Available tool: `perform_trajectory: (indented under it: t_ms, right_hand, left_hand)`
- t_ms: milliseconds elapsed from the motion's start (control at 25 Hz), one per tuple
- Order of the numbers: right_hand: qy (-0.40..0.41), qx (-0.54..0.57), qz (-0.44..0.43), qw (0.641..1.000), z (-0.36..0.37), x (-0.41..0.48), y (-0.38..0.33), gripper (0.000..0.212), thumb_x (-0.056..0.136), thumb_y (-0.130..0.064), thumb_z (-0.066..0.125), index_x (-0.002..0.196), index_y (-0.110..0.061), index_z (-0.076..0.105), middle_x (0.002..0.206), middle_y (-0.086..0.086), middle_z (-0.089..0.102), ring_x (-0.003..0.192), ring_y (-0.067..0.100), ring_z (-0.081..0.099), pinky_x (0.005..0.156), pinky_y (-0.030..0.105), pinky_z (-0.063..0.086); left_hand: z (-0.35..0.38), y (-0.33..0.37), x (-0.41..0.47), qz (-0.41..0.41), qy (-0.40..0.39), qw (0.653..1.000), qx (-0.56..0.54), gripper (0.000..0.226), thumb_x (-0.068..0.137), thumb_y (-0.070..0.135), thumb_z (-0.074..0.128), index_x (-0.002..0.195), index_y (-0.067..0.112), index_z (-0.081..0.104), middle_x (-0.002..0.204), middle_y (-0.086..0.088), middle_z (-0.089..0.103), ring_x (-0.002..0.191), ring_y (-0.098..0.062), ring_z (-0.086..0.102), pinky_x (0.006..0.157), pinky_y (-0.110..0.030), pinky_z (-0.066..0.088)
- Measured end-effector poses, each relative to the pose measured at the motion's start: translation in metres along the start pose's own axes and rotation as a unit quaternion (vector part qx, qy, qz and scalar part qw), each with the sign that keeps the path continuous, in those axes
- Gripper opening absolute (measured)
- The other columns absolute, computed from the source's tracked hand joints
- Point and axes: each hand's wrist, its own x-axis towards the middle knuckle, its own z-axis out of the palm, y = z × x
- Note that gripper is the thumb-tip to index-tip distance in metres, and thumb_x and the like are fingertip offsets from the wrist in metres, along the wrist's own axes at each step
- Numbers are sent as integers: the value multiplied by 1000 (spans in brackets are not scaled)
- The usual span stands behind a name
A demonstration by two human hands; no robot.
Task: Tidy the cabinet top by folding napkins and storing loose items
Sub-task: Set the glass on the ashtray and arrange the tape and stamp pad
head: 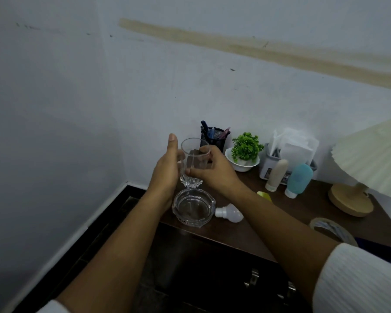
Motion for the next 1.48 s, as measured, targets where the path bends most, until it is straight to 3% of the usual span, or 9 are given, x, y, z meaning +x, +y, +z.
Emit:
perform_trajectory:
  t_ms: [240,480,640,800,880,960,1080,1280,1480]
  right_hand:
    - [-8,-8,-17,1000,-17,-45,-21,60,73,-23,90,122,-26,54,114,-11,67,99,4,68,84,24,57]
    - [-12,-24,12,1000,-7,-76,-15,57,72,-18,90,117,-27,57,105,-17,66,92,-10,61,68,3,46]
    - [-28,-37,27,999,-5,-77,-13,65,71,-15,91,127,-20,56,110,-12,66,100,3,65,73,2,48]
    - [-23,-21,58,998,-44,-73,-22,90,74,-17,89,148,-16,40,129,4,61,113,21,64,96,39,57]
    - [7,-70,52,996,-68,-80,-19,75,77,-15,87,142,-15,50,123,5,63,101,18,67,92,37,58]
    - [24,-145,50,988,-79,-95,-8,59,80,-14,83,133,-13,58,118,5,65,91,15,67,84,29,57]
    - [37,-222,-2,974,-72,-116,9,41,83,-18,80,122,-16,66,112,-1,68,89,9,65,84,33,57]
    - [19,-192,-40,980,-29,-128,10,17,85,-22,75,101,-25,70,89,-11,68,73,1,63,71,25,54]
    - [-49,-196,-7,979,-5,-130,23,31,90,-20,68,121,-22,67,102,-12,65,99,9,66,91,31,56]
  left_hand:
    - [-19,15,-32,45,-16,997,57,77,93,76,21,116,18,68,112,-1,72,104,-18,68,95,-40,53]
    - [-29,10,-53,1,-74,990,122,79,93,75,22,112,15,69,109,-5,72,101,-19,69,97,-42,54]
    - [-36,7,-53,-17,-86,984,156,80,93,76,26,123,13,66,117,-8,70,103,-20,68,97,-43,54]
    - [-35,18,-60,161,16,956,245,49,94,66,47,111,25,67,109,9,69,99,-8,64,87,-31,52]
    - [-27,28,-72,257,39,933,250,30,96,51,56,104,26,69,98,13,70,89,-2,64,76,-24,50]
    - [-18,34,-81,279,-25,924,261,25,96,47,59,90,26,71,83,9,72,77,-6,68,70,-27,54]
    - [-14,30,-81,171,-127,915,344,35,95,48,60,80,18,71,76,2,75,67,-11,72,70,-34,60]
    - [-41,7,-61,-20,-119,898,422,31,97,39,61,88,10,68,82,-9,75,73,-22,74,63,-34,60]
    - [-44,-13,-49,-104,-126,909,384,25,98,26,61,113,7,63,99,-13,72,77,-23,75,57,-34,60]
